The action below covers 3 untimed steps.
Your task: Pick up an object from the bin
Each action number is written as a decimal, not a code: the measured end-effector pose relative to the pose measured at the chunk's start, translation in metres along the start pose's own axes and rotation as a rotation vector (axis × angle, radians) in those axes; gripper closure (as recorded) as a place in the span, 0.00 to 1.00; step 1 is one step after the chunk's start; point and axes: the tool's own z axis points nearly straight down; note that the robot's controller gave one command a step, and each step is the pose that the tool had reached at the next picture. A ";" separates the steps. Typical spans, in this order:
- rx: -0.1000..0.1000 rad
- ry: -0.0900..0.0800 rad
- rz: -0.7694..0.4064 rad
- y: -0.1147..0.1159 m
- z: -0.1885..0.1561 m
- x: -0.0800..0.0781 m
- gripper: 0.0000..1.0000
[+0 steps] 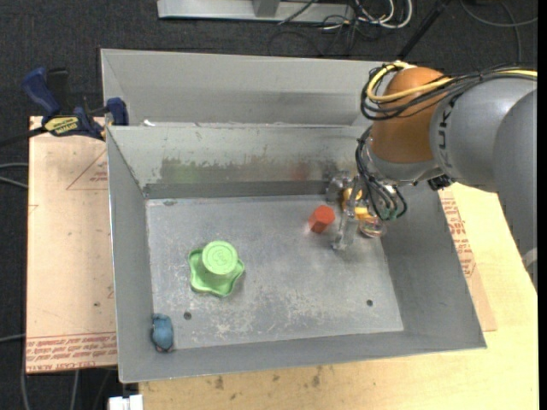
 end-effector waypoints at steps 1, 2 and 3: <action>0.004 -0.003 -0.265 -0.079 -0.038 0.004 0.00; 0.000 -0.001 -0.269 -0.074 -0.036 0.004 1.00; 0.000 -0.001 -0.269 -0.075 -0.036 0.004 0.00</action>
Offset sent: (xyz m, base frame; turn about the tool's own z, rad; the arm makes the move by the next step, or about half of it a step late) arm -0.0133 -0.0742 0.0355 -0.2719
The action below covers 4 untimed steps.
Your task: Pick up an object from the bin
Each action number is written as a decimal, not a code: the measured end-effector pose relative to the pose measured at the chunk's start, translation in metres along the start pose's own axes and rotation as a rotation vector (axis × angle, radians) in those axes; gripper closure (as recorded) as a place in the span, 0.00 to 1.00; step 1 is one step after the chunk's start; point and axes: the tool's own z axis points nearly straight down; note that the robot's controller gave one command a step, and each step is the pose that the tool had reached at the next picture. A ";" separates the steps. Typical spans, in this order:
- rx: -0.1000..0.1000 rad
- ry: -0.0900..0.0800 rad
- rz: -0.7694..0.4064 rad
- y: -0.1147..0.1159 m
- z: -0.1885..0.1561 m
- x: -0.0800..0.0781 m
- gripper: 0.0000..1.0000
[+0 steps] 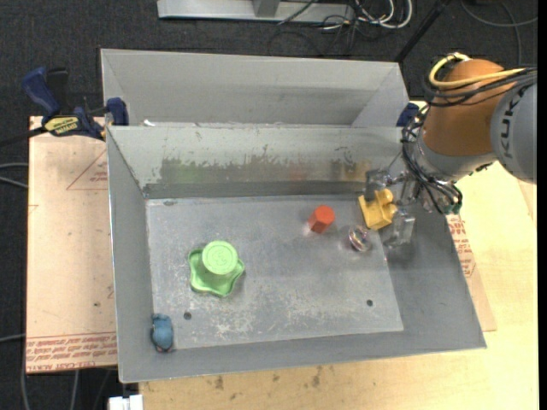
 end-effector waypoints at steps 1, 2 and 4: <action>-0.002 0.000 0.171 0.001 0.009 -0.004 0.00; -0.002 0.001 0.171 0.000 0.009 -0.003 1.00; -0.008 -0.003 0.158 0.003 0.032 -0.016 0.00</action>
Offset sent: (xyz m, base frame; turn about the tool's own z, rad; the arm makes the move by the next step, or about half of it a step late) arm 0.0021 -0.0012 -0.0095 0.1728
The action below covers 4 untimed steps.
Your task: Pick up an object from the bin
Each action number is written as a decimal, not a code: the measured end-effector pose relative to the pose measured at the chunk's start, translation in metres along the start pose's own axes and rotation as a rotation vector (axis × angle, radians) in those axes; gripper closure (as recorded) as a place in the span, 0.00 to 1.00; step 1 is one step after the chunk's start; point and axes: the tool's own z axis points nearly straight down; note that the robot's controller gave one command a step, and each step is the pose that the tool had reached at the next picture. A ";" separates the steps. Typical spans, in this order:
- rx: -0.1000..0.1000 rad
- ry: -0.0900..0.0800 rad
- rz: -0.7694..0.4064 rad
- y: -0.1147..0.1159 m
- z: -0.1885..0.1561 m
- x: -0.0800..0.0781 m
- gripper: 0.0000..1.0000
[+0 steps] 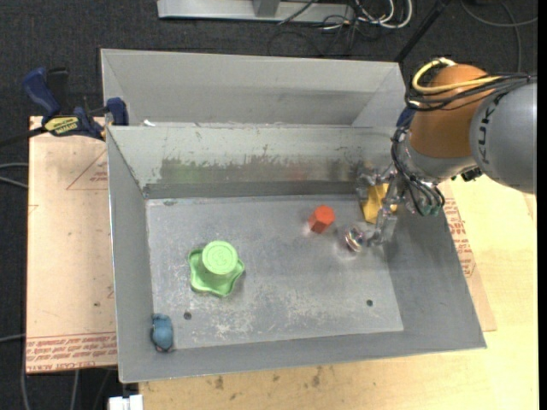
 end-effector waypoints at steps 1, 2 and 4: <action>0.007 0.001 0.088 -0.006 -0.025 -0.002 0.00; 0.000 -0.005 0.187 -0.004 -0.006 -0.006 0.00; 0.008 0.004 0.066 0.093 -0.010 0.022 1.00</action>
Offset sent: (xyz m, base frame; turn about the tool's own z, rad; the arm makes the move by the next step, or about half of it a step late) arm -0.0003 -0.0076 0.0234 0.0901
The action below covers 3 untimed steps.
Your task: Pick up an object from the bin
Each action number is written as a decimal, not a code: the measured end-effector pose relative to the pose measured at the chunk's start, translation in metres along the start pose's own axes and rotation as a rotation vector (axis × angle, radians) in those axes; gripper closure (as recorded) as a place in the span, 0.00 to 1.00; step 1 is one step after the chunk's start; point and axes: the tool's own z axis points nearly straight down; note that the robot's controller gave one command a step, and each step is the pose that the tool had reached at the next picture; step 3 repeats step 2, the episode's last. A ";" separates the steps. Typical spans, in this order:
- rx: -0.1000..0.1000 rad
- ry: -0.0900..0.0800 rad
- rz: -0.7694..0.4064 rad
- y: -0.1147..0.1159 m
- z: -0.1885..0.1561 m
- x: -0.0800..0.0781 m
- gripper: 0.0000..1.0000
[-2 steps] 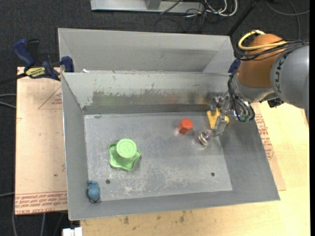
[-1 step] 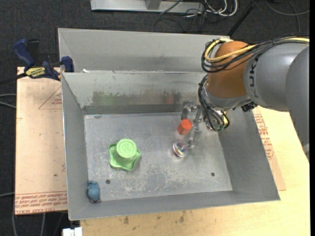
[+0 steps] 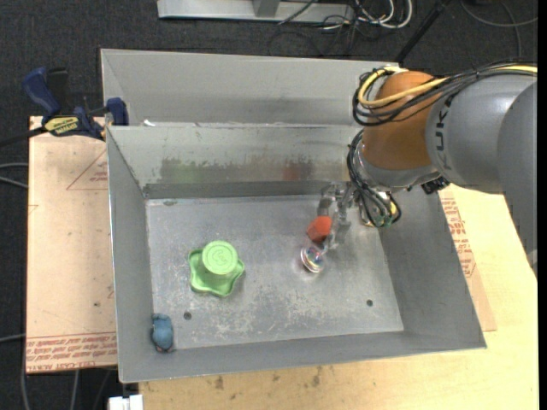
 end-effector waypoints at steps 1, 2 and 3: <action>-0.001 -0.004 0.052 0.007 -0.045 0.010 1.00; 0.000 -0.011 0.080 0.008 -0.157 0.009 1.00; 0.000 -0.011 0.080 0.008 -0.157 0.009 1.00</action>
Offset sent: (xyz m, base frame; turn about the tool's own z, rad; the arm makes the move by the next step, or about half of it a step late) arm -0.0107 0.0065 0.0427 0.0535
